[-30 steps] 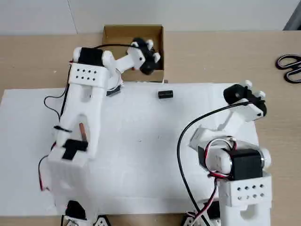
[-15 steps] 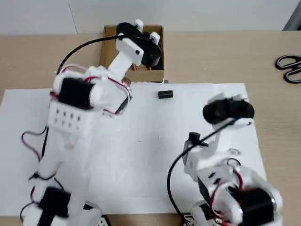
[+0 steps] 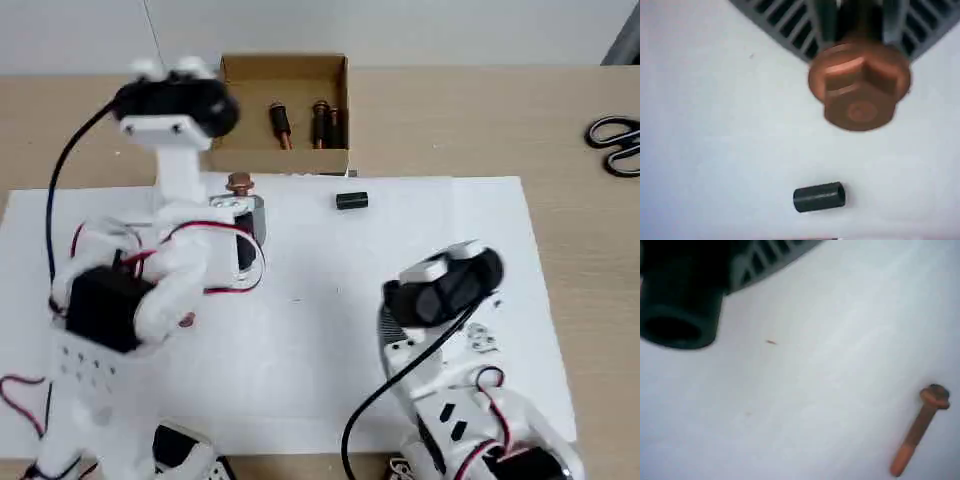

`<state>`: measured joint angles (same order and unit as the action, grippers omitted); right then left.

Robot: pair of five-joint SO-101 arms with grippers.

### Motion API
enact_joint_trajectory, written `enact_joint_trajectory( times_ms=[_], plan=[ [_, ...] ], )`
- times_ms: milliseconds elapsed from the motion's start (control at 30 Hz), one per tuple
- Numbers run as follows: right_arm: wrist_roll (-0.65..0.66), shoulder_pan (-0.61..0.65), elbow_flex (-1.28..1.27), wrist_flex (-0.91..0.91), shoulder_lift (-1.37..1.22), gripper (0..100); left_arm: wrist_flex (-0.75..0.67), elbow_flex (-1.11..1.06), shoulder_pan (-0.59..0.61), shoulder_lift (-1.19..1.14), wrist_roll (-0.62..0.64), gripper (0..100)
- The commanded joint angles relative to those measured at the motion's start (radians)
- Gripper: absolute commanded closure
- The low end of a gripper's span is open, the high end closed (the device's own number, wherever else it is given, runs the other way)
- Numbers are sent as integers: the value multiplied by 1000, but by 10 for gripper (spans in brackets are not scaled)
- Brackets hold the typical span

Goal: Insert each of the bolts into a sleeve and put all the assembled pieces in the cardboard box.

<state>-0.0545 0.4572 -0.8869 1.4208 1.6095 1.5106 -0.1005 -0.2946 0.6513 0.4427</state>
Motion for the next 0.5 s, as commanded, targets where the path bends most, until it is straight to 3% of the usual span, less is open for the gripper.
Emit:
enact_joint_trajectory(
  times_ms=[0, 233, 467],
  plan=[
    [18, 94, -91, -97, 65, 995, -120, -125, -3, 117, 69, 994],
    [71, 209, -238, -209, 105, 995, -367, -404, -3, 336, 146, 994],
    [132, 248, -267, -297, 99, 995, -578, -707, -5, 586, 167, 994]
  ],
)
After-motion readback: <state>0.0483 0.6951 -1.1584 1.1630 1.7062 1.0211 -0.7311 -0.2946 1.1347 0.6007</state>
